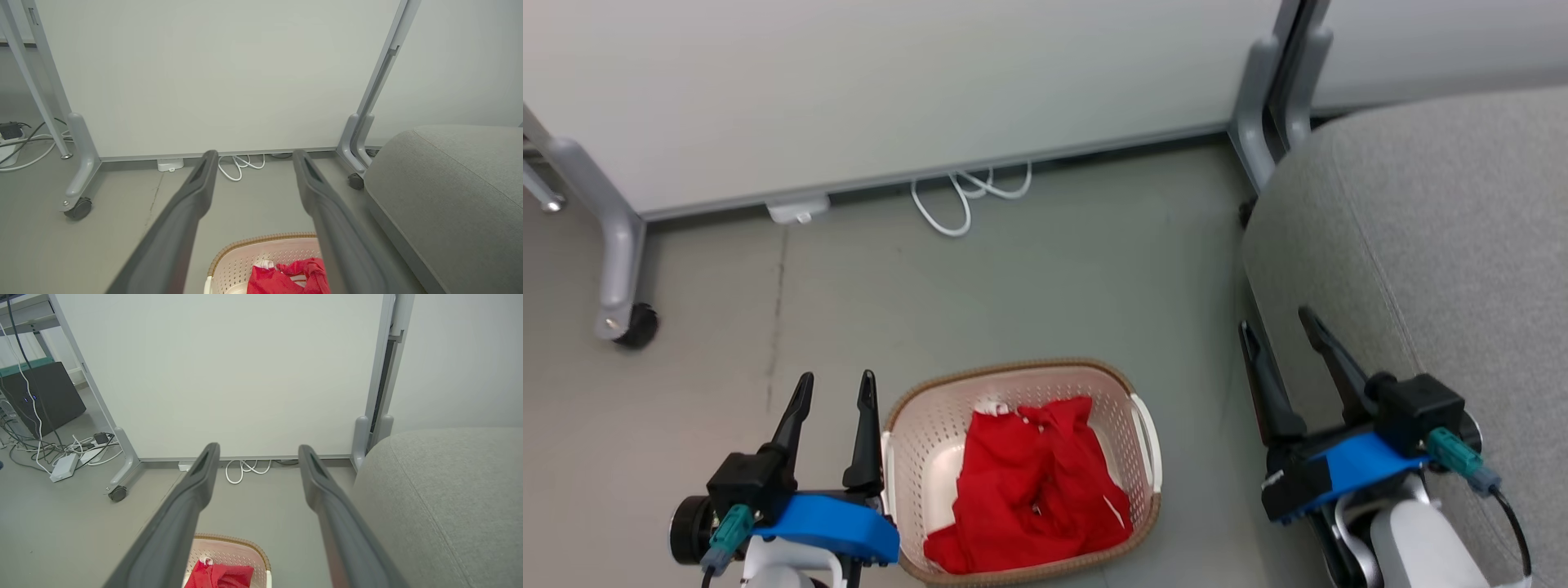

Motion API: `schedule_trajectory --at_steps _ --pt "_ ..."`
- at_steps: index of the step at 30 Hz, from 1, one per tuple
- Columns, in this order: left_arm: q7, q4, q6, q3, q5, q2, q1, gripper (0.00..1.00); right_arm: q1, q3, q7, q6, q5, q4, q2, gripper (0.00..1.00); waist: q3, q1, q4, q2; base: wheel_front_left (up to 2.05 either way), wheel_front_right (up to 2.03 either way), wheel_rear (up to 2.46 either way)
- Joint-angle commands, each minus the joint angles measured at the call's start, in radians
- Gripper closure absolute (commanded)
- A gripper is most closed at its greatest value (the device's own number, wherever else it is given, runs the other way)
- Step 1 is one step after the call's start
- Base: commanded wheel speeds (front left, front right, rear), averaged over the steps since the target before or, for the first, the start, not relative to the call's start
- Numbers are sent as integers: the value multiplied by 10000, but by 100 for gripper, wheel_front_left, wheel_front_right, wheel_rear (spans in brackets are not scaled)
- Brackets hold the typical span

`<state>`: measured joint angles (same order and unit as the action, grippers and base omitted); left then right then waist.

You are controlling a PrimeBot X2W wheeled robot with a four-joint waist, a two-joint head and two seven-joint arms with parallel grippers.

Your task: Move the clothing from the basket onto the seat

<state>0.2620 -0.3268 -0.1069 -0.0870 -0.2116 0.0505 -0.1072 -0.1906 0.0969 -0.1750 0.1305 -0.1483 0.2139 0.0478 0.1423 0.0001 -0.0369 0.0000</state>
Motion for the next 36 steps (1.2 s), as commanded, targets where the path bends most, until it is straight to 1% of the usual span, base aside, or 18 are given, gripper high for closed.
schedule_trajectory --at_steps 1,11,15,21,25,26,32,36 --pt "45 -167 -50 -9 52 1 -303 0 -358 96 5 4 89 -116 43 0 834 -1 -449 0 0 0 0" --pt "45 -1912 -195 -482 368 472 -2000 0 -1760 656 -294 4 -148 -386 37 0 3233 -1 -1341 0 0 0 0" --pt "45 -2766 -242 -851 542 828 -2769 0 -2109 868 -499 4 -444 -315 34 0 4194 -1 -1721 0 0 0 0" --pt "-89 -4277 -237 -1530 684 1315 -3912 0 -2620 1194 -775 4 -747 -202 33 0 5348 -1 -2167 0 0 0 0" --pt "-583 -5272 -233 -2048 559 1626 -4539 0 -2887 1407 -872 4 -990 -159 30 0 5906 -1 -2433 0 0 0 0" --pt "-583 -5272 -233 -2048 559 1626 -4539 0 -2887 1407 -872 4 -990 -159 30 0 5906 -1 -2433 0 0 0 0" --pt "-1418 -6317 -233 -2839 293 2112 -5246 0 -3099 1726 -912 4 -1381 -298 28 0 6514 -1 -2768 0 0 0 0" --pt "-1786 -6687 -234 -3075 76 2429 -5584 0 -2996 1892 -913 4 -1684 -491 30 0 6824 -1 -2963 0 0 0 0"
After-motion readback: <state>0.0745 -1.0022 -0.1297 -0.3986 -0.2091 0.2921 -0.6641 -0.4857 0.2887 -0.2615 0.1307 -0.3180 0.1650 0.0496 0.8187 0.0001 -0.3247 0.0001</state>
